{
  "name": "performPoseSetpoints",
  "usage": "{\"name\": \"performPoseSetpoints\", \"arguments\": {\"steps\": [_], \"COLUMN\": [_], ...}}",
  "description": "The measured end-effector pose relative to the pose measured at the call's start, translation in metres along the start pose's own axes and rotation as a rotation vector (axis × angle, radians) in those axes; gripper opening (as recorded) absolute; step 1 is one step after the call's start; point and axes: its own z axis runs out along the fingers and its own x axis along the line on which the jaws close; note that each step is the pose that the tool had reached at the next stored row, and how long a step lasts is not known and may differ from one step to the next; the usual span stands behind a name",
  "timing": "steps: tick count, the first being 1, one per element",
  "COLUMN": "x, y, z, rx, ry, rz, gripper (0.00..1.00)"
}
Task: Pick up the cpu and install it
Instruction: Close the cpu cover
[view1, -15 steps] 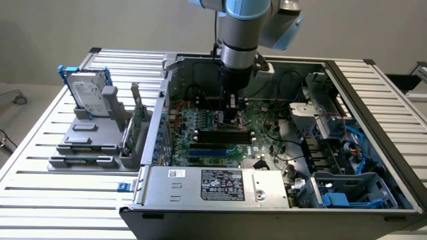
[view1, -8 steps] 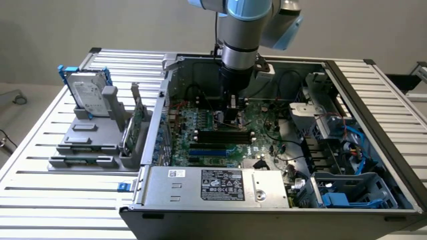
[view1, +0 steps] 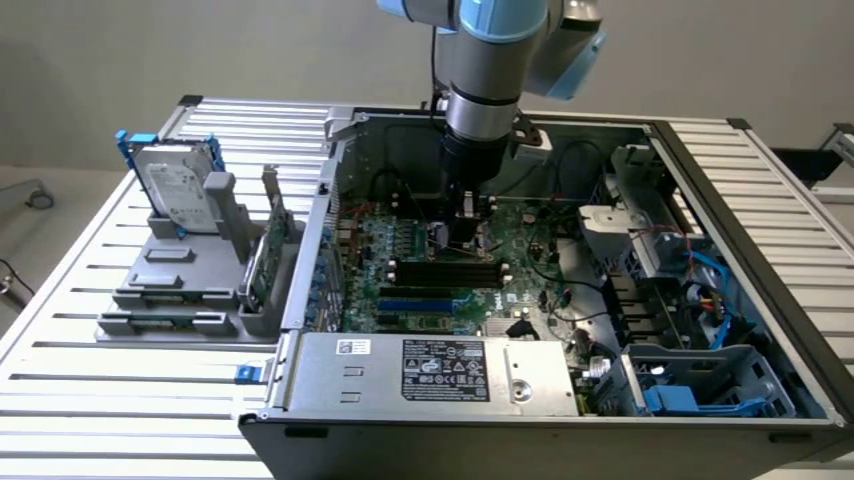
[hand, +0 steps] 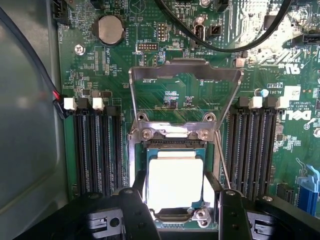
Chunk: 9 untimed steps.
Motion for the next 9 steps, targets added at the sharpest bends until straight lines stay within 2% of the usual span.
{"name": "performPoseSetpoints", "arguments": {"steps": [9], "x": [0.0001], "y": [0.0029], "z": [0.0020], "rx": [0.0095], "ry": [-0.0065], "rz": [0.000], "gripper": [0.54]}}
